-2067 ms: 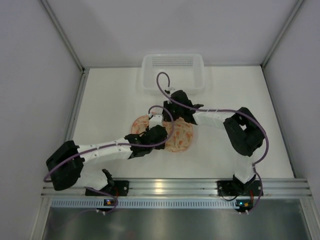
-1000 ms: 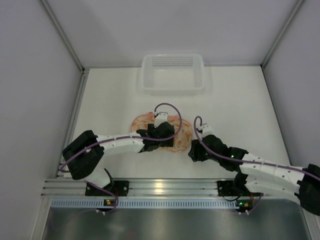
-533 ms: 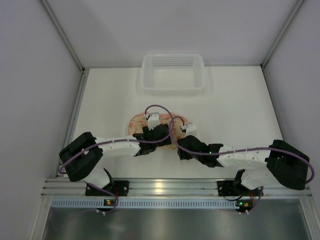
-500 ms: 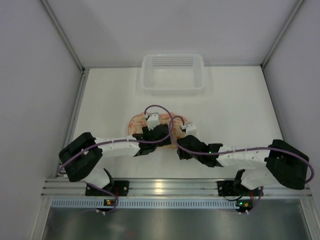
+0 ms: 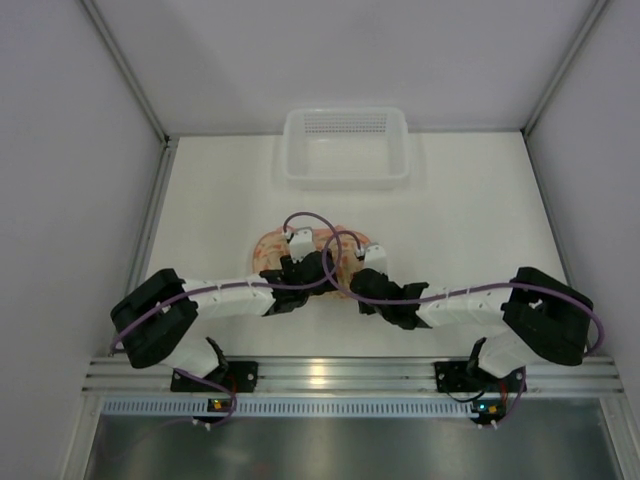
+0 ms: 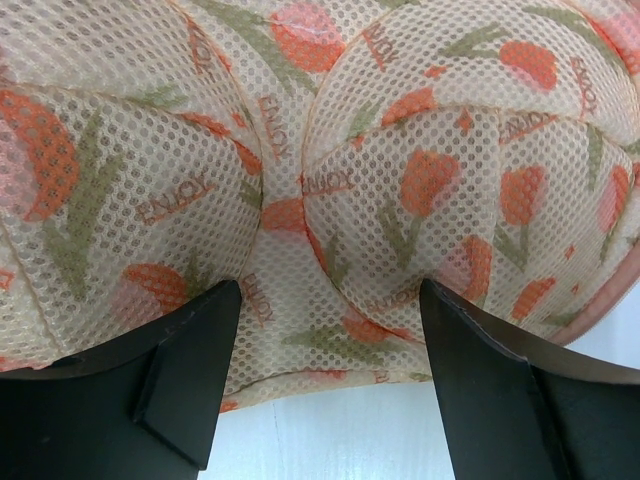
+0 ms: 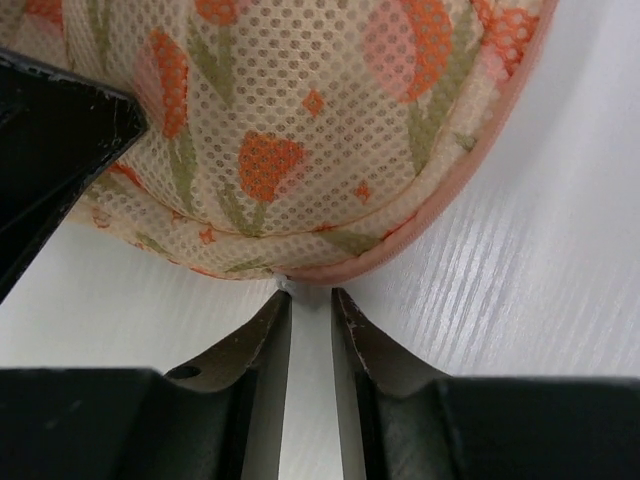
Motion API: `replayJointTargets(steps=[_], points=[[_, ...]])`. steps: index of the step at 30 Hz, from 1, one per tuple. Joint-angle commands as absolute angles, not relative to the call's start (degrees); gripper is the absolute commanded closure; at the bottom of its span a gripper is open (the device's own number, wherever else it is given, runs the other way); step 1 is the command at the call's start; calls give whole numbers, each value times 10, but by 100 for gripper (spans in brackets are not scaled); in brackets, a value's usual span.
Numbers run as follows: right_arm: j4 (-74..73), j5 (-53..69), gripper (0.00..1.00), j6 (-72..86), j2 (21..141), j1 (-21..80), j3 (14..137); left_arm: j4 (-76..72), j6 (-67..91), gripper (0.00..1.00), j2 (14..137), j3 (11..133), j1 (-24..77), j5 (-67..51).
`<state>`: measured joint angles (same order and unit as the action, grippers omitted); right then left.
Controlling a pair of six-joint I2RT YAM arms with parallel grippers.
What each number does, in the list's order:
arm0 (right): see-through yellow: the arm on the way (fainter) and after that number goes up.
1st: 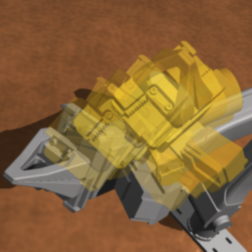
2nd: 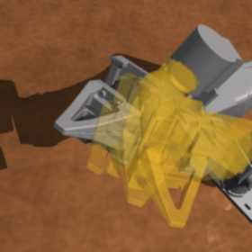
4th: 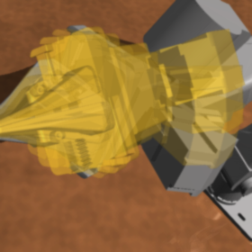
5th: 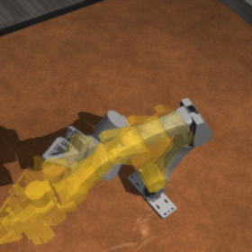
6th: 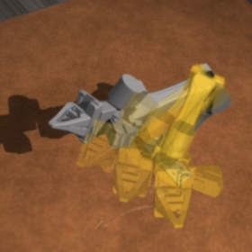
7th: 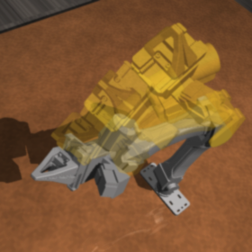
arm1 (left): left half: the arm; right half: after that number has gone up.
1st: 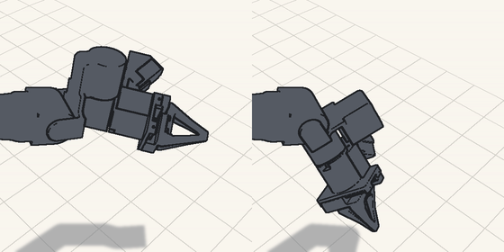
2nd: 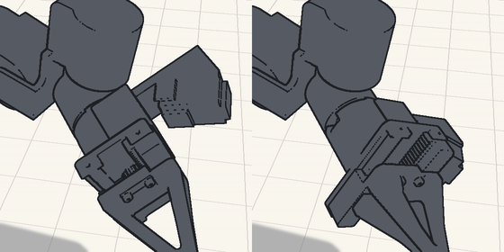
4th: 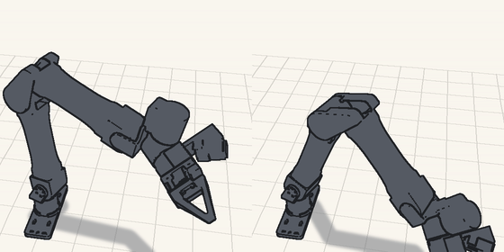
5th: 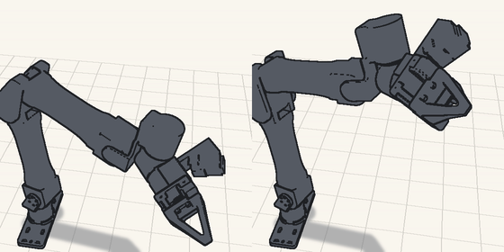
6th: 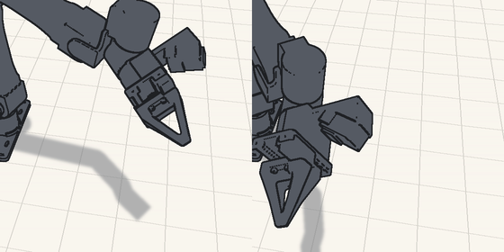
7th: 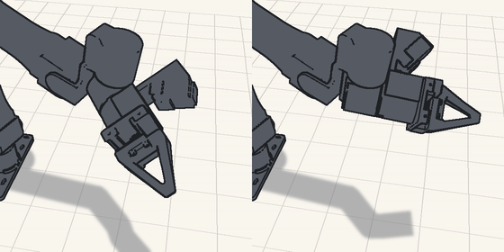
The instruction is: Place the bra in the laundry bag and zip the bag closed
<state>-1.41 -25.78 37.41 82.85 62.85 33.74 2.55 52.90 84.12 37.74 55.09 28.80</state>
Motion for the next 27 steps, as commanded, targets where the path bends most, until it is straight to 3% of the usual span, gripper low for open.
replayJointTargets(steps=[1,3,7,16,27], points=[[-7,-285,77,360,845,630,368,33,538,22,822,362,547,291],[-8,-286,81,358,850,626,371,32,537,22,817,359,547,287],[-5,-287,100,357,849,620,370,30,533,22,820,356,547,282],[-23,-290,100,349,820,610,359,54,484,23,838,369,544,264],[-60,-271,100,343,772,556,330,61,416,27,790,301,510,201]])
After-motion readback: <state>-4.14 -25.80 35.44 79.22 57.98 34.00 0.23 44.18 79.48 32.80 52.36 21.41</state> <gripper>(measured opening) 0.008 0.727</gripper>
